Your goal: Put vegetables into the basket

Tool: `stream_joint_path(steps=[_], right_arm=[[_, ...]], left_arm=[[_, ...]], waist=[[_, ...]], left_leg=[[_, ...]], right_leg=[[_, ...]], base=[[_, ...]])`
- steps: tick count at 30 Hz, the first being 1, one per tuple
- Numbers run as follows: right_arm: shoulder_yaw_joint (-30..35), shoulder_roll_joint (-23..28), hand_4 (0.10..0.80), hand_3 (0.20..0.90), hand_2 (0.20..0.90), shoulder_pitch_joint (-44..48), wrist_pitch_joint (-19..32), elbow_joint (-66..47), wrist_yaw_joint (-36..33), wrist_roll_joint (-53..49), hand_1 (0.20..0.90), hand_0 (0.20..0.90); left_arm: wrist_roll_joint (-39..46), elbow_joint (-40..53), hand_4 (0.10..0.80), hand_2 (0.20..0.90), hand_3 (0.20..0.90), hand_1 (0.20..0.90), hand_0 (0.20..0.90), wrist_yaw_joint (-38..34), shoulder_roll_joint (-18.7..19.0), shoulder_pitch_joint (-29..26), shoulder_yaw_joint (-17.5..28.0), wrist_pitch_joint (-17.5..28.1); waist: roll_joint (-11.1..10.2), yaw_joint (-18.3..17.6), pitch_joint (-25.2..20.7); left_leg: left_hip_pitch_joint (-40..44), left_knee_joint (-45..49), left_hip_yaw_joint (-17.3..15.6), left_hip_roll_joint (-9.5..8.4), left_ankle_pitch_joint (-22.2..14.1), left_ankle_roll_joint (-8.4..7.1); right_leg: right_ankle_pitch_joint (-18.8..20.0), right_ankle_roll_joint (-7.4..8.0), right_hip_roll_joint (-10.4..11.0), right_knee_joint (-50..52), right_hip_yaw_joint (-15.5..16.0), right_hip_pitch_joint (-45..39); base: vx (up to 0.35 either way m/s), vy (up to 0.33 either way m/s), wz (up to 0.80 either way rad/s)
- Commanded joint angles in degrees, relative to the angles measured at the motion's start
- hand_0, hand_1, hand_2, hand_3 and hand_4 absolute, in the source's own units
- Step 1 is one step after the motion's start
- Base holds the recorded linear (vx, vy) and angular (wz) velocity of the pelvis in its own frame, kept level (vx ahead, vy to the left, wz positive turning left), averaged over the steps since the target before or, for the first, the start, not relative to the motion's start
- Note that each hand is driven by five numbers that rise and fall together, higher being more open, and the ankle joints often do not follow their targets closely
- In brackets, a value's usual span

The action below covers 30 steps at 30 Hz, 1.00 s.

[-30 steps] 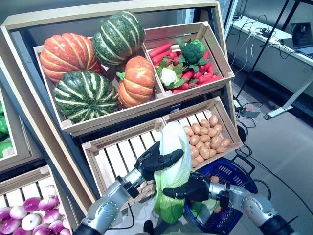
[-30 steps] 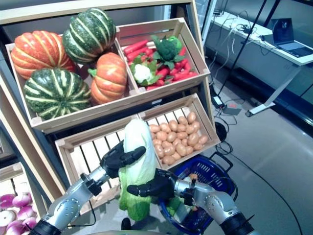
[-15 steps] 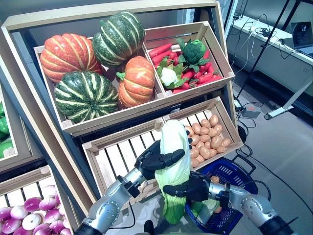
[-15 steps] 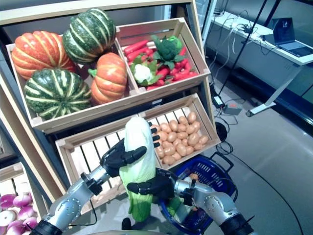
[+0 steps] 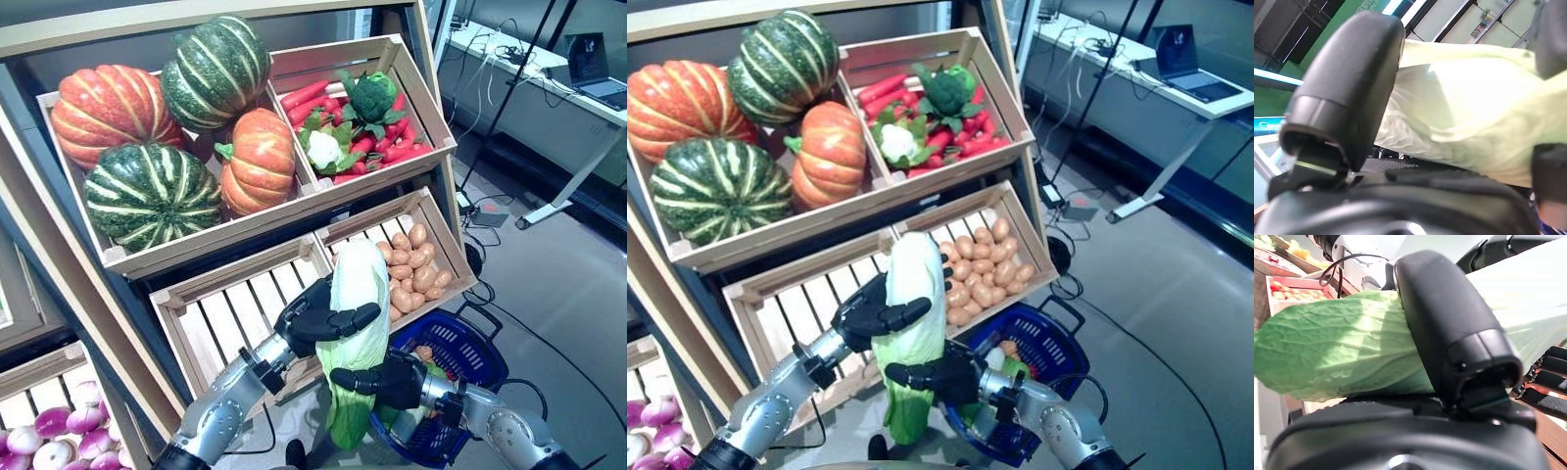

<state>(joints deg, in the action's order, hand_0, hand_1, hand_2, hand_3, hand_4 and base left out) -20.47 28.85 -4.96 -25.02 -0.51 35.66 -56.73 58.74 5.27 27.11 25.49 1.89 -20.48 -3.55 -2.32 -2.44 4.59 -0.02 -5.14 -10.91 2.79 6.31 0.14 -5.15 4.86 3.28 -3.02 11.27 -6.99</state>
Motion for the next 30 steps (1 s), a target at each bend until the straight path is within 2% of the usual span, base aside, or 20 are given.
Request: stream_joint_path(steps=[1,5,13,18,27,30], right_arm=[[16.77,0.84,0.4,0.3,0.3,1.71,12.42,1.63,-5.4,-9.31,0.3,0.3],[20.41,0.7,0.4,0.3,0.3,-0.16,14.29,3.18,-6.46,-9.06,0.3,0.3],[26.95,0.64,0.4,0.3,0.3,-4.49,14.51,7.67,-8.3,-9.24,0.3,0.3],[30.81,-1.73,0.4,0.3,0.3,-5.63,15.67,13.52,-8.44,-11.79,0.3,0.3],[31.94,-4.61,0.4,0.3,0.3,-4.69,17.71,20.17,-11.7,-12.91,0.3,0.3],[31.39,-4.76,0.4,0.3,0.3,-1.74,20.86,23.39,-14.87,-15.98,0.3,0.3]], left_arm=[[-0.06,5.31,0.8,0.9,0.9,0.9,0.9,2.71,0.33,-2.6,7.91,4.96],[-1.97,4.91,0.8,0.9,0.9,0.9,0.9,1.7,0.87,-1.49,10.13,6.44],[-5.47,4.87,0.8,0.9,0.9,0.9,0.9,-0.63,3.1,0.51,16.11,8.96],[-7.84,3.93,0.8,0.9,0.9,0.9,0.9,-3.9,4.96,1.64,22.72,11.27],[-14.62,4.41,0.8,0.9,0.9,0.9,0.9,-9.33,4.97,1.96,28.8,14.56],[-15.36,3.79,0.8,0.9,0.9,0.9,0.9,-12.12,5.66,0.39,30.37,18.66]], waist=[[-0.3,-0.18,-1.27],[-0.28,-0.61,-1.1],[-0.42,-1.19,-0.53],[-0.3,-1.15,-0.13],[0.35,-0.1,1.49],[0.98,0.6,4.55]], left_leg=[[4.81,0.14,-0.44,2.56,-6.78,-2.11],[4.69,0.14,-0.82,2.58,-6.8,-2.06],[4.33,0.14,-1.3,2.63,-6.86,-2.17],[4.34,0.16,-1.66,2.56,-6.78,-2.31],[2.8,0.28,-0.3,2.26,-6.49,-2.53],[-0.74,2.1,0.52,2.55,-6.07,-2.66]], right_leg=[[6.76,1.74,1.69,-1.53,-0.45,2.97],[6.64,1.7,1.62,-1.48,-0.57,3.16],[6.56,1.58,1.42,-1.54,-0.88,3.58],[6.31,1.42,1.33,-1.49,-1.03,3.7],[4.89,0.86,0.91,0.16,-0.4,4.81],[2.6,-0.1,0.3,5.32,-0.2,8.73]], base=[[-0.006,-0.004,-0.08],[-0.001,-0.001,-0.01],[0.0,0.0,0.0],[0.02,-0.019,-0.03],[0.01,-0.036,0.01],[-0.153,-0.082,0.04]])
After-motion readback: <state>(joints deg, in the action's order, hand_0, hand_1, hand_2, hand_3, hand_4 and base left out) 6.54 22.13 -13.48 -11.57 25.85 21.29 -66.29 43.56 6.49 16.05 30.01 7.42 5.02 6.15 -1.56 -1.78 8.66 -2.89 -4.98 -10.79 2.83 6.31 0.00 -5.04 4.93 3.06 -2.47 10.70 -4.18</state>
